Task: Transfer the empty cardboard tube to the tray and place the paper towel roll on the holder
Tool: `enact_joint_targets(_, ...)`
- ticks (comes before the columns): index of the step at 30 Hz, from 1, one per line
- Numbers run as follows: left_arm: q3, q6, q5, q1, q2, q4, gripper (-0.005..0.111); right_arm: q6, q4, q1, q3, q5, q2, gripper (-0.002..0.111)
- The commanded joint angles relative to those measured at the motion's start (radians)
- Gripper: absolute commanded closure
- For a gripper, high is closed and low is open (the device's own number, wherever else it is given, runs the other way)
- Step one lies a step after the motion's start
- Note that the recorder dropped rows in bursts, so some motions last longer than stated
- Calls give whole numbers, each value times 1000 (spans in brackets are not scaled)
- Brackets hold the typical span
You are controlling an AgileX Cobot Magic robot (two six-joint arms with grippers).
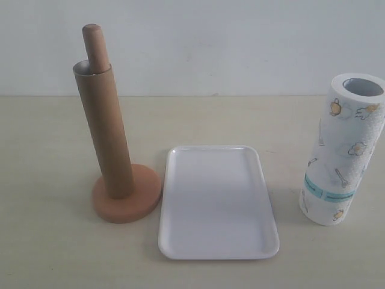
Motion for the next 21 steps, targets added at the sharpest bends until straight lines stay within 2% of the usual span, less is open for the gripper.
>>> enact_joint_targets(1,47,-195,-223,-5,110,383,103,0,-4,3,0,-13,-4,107)
enact_joint_targets(5,78,-195,-311,-5,223,488,103,2,-4,3,0,-13,-4,107)
enact_joint_targets(13,88,-123,-309,-5,380,485,103,2,-4,3,0,-13,-4,107)
enact_joint_targets(18,88,-115,-403,-5,497,484,102,2,-4,3,0,-13,-4,107)
enact_joint_targets(21,88,-70,-421,-5,555,467,89,2,-4,3,0,-13,-4,107)
